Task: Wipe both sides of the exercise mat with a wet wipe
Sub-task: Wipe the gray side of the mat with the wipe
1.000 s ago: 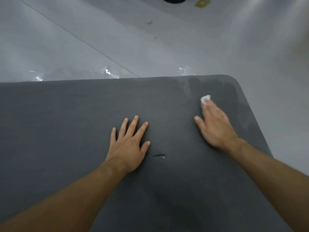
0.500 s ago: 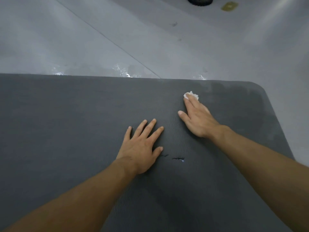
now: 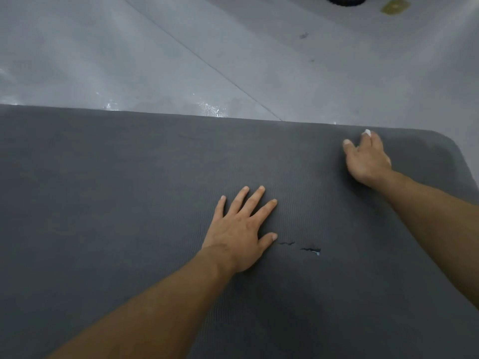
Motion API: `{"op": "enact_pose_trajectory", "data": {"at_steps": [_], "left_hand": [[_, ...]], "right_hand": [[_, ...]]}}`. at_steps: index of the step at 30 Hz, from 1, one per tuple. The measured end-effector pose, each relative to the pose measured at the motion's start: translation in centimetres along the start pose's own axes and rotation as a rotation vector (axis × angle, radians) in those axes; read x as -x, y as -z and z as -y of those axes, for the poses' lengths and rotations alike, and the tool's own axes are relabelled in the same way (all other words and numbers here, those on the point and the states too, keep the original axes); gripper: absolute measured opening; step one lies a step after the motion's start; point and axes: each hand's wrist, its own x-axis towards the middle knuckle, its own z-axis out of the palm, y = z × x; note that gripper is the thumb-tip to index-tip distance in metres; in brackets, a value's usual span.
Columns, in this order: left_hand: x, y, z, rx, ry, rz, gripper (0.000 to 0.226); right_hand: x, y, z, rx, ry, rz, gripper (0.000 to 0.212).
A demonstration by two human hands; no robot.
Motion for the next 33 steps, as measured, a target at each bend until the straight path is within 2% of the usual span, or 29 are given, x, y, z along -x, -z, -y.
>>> {"op": "enact_pose_trajectory", "data": {"at_steps": [5, 8, 10, 13, 17, 20, 24, 28, 30, 33], "left_hand": [[0.1, -0.1, 0.2, 0.005, 0.000, 0.003, 0.071], [0.1, -0.1, 0.4, 0.003, 0.007, 0.000, 0.072], [0.3, -0.2, 0.7, -0.001, 0.005, -0.006, 0.073], [0.4, -0.2, 1.0, -0.011, 0.011, 0.003, 0.074], [0.5, -0.1, 1.2, -0.022, 0.023, 0.005, 0.074], [0.8, -0.3, 1.0, -0.013, 0.061, -0.012, 0.075], [1.8, -1.1, 0.9, -0.007, 0.122, -0.055, 0.075], [3.0, -2.2, 1.1, 0.000, 0.149, -0.082, 0.083], [3.6, -2.5, 1.1, 0.017, 0.156, -0.086, 0.082], [4.2, -2.7, 0.9, 0.043, 0.168, -0.092, 0.081]], "right_hand": [[1.6, -2.0, 5.0, 0.123, 0.361, 0.144, 0.072], [2.3, -2.4, 4.3, 0.219, 0.539, 0.166, 0.072], [1.9, -1.9, 2.3, 0.238, 0.506, 0.075, 0.070], [1.3, -1.0, -1.6, 0.155, 0.262, -0.098, 0.068], [2.0, -1.5, -2.1, 0.080, 0.157, -0.072, 0.069], [4.6, -2.5, -0.1, 0.059, 0.331, -0.032, 0.071], [11.0, -3.8, 1.4, 0.176, 0.660, 0.101, 0.074], [16.9, -4.7, 1.4, 0.281, 0.875, 0.172, 0.074], [17.7, -5.0, 0.5, 0.336, 0.913, 0.195, 0.075], [15.4, -4.6, -0.8, 0.285, 0.729, 0.092, 0.078]]}}
